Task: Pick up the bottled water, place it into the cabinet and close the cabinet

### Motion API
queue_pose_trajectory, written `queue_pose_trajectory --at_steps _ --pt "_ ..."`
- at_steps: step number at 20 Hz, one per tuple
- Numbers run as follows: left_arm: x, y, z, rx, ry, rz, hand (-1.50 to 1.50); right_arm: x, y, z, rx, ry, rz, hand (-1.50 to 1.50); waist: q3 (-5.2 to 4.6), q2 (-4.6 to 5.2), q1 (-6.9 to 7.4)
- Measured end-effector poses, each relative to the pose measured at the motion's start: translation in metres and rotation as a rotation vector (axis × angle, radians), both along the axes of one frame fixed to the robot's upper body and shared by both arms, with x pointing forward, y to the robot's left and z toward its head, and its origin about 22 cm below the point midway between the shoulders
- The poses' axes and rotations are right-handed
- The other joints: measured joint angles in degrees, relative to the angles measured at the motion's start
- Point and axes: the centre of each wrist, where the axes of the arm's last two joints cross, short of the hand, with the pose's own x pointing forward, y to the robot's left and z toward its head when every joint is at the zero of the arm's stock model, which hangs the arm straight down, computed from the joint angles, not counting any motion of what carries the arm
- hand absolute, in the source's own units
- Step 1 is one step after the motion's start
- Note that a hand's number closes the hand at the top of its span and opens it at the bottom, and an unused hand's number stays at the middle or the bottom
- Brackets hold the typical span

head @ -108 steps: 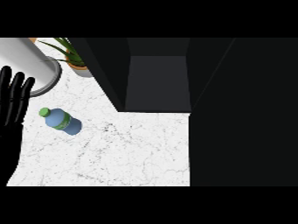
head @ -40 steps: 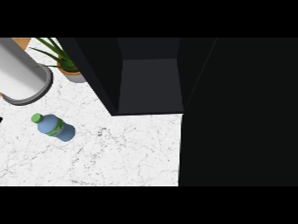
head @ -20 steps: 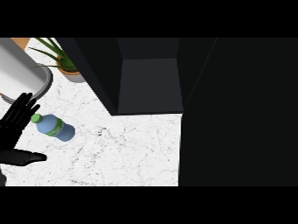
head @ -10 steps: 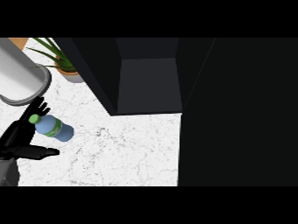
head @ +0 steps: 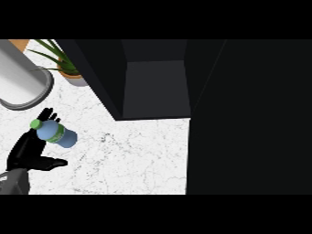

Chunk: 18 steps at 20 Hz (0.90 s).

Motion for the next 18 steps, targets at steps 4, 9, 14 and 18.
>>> queue_pose_trajectory --at_steps 4,9,14,18 --pt "0.001 -0.004 -0.007 -0.044 0.001 -0.027 -1.50 -0.003 0.000 -0.001 0.014 0.003 0.006 -1.50 -0.03 0.01 -0.15" --pt "0.000 -0.015 -0.018 -0.096 0.003 -0.026 1.50 -0.006 0.001 -0.004 0.043 -0.002 0.001 -1.50 0.03 -0.04 0.04" --pt "0.005 -0.022 -0.023 -0.196 0.010 -0.014 1.50 -0.010 -0.001 -0.005 0.050 -0.012 0.004 -1.50 -0.02 -0.02 -0.10" --pt "0.007 -0.023 -0.021 -0.220 0.008 -0.035 1.50 -0.012 -0.004 -0.004 0.045 -0.015 -0.009 -1.50 0.01 -0.09 0.30"
